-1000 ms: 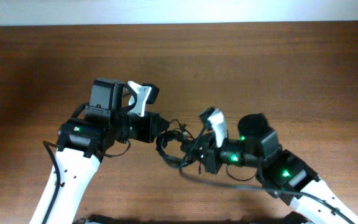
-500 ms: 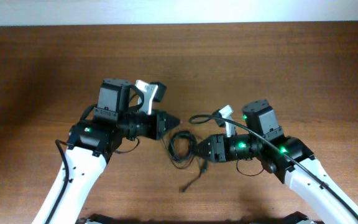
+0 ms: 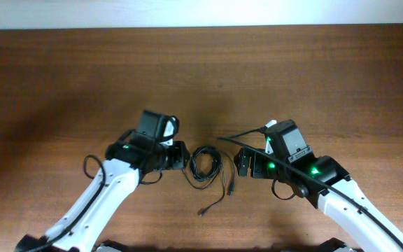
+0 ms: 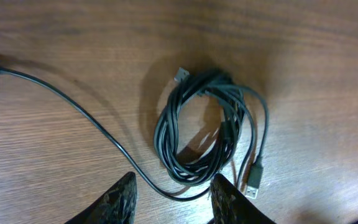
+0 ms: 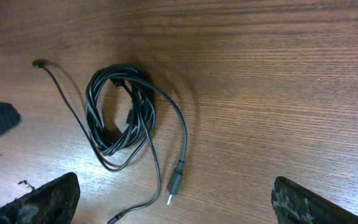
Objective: Untangle cables
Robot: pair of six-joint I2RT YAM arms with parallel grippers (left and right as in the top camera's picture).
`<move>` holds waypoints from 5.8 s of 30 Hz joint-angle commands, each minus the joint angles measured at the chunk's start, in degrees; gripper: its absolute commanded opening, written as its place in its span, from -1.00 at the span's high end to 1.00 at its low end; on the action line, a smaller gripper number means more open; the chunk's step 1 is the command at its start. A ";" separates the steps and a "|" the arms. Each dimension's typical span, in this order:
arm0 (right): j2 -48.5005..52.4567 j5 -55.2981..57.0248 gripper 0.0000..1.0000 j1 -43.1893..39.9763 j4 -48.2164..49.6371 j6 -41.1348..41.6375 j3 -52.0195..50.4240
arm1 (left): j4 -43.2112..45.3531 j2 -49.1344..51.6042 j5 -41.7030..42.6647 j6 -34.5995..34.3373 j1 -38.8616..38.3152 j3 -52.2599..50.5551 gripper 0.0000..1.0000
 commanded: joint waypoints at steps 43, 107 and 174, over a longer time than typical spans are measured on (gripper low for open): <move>2.01 -44.81 0.92 0.15 11.30 -13.88 0.26 | 13.55 -12.28 15.32 1.42 4.96 0.98 1.00; 13.64 5.22 0.36 10.27 16.70 29.18 0.28 | 10.12 -13.14 16.59 17.31 3.21 0.98 1.00; 1.62 -13.99 -0.64 4.35 20.35 11.26 0.28 | 31.54 -11.67 27.58 0.74 13.33 0.96 1.00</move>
